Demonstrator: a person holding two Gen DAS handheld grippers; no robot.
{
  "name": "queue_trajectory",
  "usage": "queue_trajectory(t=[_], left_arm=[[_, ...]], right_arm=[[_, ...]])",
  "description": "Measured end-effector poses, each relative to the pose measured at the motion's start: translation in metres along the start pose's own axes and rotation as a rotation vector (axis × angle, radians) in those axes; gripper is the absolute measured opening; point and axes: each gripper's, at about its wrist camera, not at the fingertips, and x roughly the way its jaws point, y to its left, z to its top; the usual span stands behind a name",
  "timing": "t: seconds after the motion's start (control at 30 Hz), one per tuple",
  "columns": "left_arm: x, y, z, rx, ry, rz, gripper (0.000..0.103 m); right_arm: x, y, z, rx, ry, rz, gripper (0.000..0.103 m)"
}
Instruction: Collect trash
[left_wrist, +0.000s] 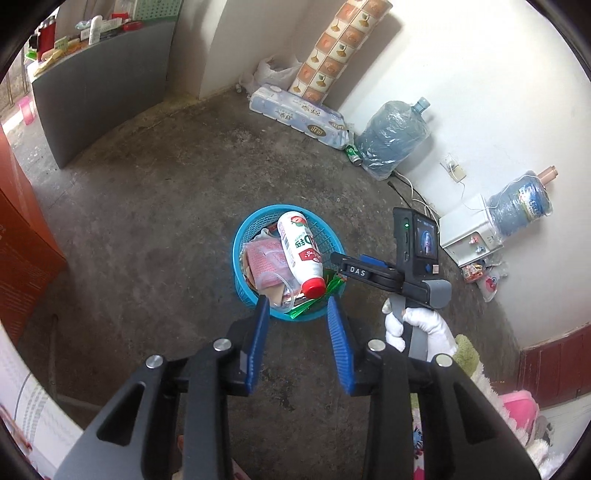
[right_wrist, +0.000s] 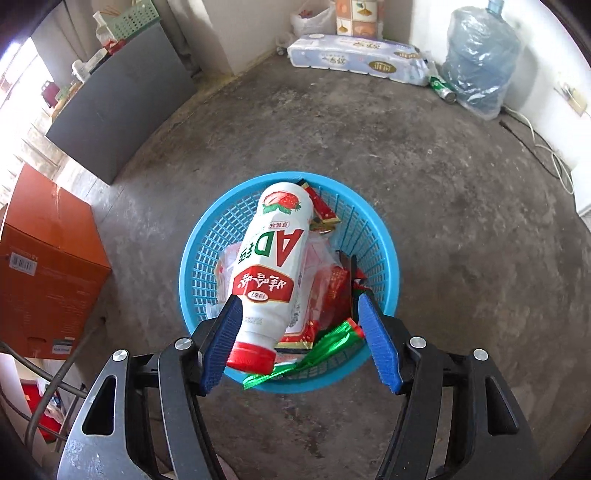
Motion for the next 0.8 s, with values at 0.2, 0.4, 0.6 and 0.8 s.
queue_trajectory(t=[0.2,0.4,0.6,0.8], left_arm=[[-0.077,-0.021,-0.042,0.079,-0.127,-0.002,0.041],[-0.149,-0.031,-0.106,0.102,-0.257,0.063,0.064],[-0.218,-0.025,-0.178,-0.031,-0.442,0.272,0.097],[-0.248,-0.018,-0.249,-0.229,-0.516,0.440,0.097]], right_arm=[[-0.097,0.006,-0.039,-0.018,-0.170,0.080,0.062],[-0.211,0.043,-0.115,-0.130,-0.409,0.159,0.089],[-0.271,0.085,-0.188,-0.214,-0.546,0.185,0.095],[-0.302,0.125,-0.244,-0.400,-0.624,0.164,0.095]])
